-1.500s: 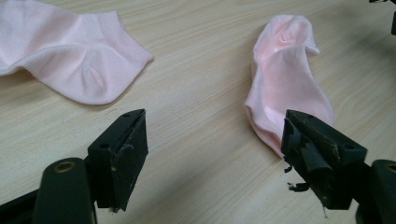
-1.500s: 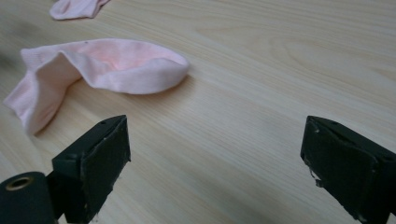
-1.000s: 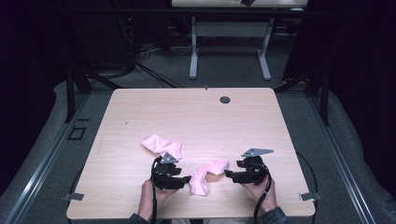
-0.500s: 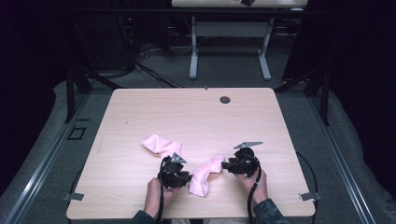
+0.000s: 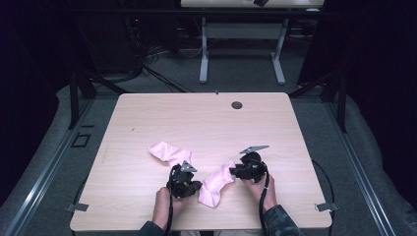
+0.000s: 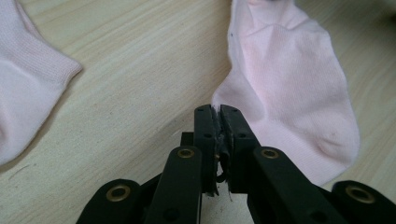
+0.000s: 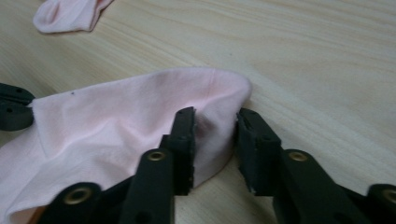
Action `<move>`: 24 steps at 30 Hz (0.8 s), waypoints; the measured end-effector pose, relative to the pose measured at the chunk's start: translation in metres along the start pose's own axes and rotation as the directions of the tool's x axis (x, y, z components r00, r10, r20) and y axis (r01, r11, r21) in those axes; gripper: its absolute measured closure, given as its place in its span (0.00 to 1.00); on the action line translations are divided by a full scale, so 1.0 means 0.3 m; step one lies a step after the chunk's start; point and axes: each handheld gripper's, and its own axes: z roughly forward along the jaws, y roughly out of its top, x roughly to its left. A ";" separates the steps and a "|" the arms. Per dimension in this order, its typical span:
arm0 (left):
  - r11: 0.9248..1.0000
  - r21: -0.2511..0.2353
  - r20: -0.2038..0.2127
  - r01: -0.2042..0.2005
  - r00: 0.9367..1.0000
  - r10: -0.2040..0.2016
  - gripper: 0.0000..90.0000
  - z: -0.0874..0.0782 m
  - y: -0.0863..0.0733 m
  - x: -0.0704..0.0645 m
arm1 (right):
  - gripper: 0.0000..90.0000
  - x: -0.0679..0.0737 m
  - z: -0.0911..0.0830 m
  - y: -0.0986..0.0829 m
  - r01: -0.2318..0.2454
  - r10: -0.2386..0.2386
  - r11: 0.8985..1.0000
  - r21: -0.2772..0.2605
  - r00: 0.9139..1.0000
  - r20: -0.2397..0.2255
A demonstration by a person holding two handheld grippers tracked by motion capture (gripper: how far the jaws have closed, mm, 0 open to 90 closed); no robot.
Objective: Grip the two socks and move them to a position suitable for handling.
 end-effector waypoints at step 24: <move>0.997 -0.073 0.059 -0.035 0.997 0.040 0.74 0.092 0.224 -0.043 | 0.96 0.032 -0.397 0.041 0.055 -0.043 0.973 -0.225 0.998 0.056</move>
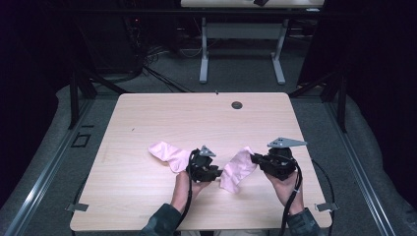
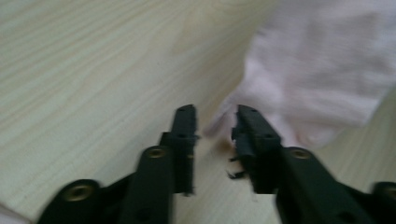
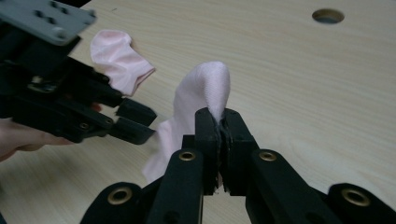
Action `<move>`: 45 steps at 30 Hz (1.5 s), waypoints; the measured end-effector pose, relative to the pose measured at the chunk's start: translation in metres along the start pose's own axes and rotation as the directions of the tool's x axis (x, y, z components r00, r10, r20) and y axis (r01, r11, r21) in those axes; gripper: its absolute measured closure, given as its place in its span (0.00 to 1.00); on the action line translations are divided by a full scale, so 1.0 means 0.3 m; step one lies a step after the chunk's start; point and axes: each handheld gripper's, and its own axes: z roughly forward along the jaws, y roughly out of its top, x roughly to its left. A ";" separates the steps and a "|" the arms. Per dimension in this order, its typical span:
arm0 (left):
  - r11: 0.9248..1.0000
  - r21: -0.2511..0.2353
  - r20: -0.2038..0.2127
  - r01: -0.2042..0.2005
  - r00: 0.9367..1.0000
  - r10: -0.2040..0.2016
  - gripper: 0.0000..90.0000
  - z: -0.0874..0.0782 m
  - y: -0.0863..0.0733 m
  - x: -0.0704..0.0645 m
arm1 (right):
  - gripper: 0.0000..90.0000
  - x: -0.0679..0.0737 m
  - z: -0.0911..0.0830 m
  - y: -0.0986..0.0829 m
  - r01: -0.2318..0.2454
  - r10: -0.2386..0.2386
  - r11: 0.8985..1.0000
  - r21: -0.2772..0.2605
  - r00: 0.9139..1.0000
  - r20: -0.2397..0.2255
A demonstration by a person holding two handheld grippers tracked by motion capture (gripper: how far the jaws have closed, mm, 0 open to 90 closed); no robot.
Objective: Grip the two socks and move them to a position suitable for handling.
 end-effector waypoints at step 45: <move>0.979 0.012 -0.049 0.206 0.978 -0.205 0.41 -0.245 -0.318 0.015 | 0.60 0.085 0.260 -0.161 0.071 -0.054 0.955 0.288 0.996 -0.068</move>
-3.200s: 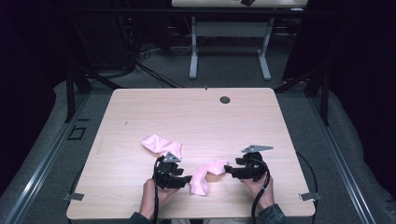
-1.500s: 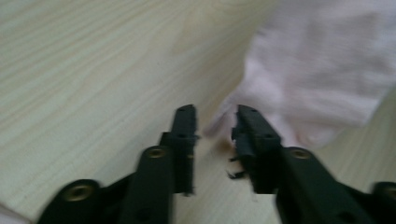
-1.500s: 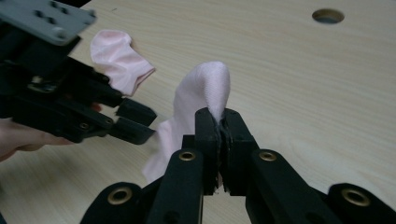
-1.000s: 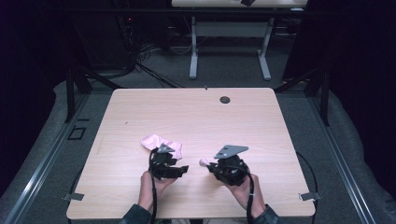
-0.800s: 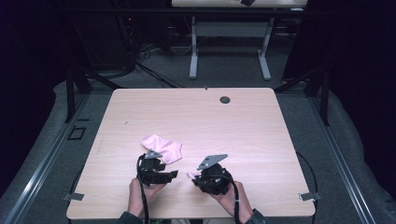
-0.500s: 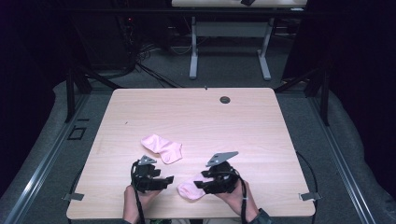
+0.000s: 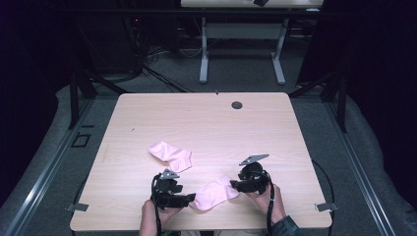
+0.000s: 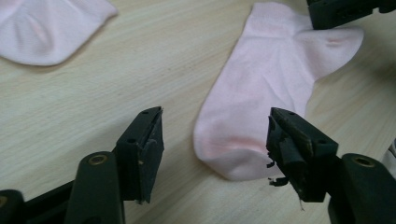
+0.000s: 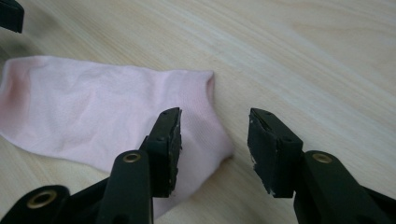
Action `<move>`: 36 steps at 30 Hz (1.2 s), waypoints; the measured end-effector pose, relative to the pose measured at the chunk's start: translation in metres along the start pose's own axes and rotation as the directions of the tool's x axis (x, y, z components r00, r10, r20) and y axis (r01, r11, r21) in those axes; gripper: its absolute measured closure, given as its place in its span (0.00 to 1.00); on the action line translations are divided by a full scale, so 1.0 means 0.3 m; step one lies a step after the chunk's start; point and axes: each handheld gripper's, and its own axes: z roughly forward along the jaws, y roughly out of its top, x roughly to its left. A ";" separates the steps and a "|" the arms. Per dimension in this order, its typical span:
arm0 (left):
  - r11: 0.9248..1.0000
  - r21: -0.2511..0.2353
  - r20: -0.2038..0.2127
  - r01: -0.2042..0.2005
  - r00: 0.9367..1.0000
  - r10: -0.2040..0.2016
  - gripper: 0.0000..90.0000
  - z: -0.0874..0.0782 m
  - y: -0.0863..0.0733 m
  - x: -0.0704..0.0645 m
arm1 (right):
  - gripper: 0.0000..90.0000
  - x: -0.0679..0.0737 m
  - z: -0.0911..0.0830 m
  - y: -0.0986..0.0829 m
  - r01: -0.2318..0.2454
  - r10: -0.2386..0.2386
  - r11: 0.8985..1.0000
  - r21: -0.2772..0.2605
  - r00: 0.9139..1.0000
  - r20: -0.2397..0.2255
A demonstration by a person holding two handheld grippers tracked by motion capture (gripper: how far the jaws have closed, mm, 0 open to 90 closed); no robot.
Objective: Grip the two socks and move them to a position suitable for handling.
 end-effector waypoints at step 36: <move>0.995 -0.001 0.022 -0.102 0.995 0.102 0.79 0.007 -0.003 0.022 | 0.88 0.077 -0.068 -0.112 -0.020 0.020 1.000 -0.008 1.000 0.011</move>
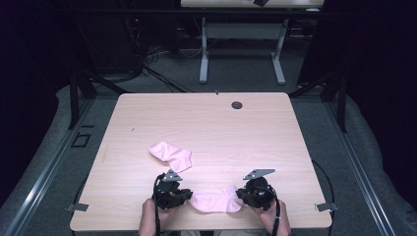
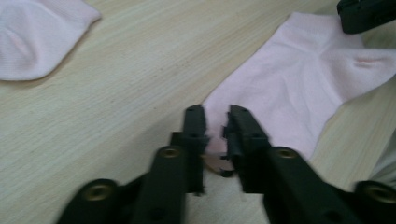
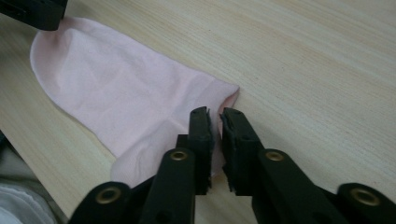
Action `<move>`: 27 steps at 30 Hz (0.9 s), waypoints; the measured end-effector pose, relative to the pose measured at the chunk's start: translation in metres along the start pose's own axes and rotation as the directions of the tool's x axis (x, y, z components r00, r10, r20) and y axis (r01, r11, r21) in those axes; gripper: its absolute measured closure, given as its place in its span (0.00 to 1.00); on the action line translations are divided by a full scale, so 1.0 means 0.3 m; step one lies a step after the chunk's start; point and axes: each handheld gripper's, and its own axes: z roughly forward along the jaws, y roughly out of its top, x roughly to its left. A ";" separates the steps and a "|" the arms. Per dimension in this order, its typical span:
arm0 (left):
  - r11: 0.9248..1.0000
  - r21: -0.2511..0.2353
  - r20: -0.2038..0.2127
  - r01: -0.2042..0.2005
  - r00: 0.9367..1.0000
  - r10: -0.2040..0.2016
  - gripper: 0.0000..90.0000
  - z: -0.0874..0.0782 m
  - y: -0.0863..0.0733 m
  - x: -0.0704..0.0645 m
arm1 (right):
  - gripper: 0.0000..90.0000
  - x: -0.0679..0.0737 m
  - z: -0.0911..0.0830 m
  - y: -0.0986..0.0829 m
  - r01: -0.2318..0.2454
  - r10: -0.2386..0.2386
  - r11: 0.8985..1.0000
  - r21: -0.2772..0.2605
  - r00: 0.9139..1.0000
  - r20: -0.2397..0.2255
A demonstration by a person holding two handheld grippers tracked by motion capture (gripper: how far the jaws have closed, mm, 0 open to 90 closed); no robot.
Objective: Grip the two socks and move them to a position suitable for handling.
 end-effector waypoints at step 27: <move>1.000 -0.002 -0.293 0.007 0.956 -0.007 0.42 -0.006 0.194 0.300 | 0.31 -0.073 -0.003 0.072 -0.035 0.030 0.996 -0.081 0.998 -0.055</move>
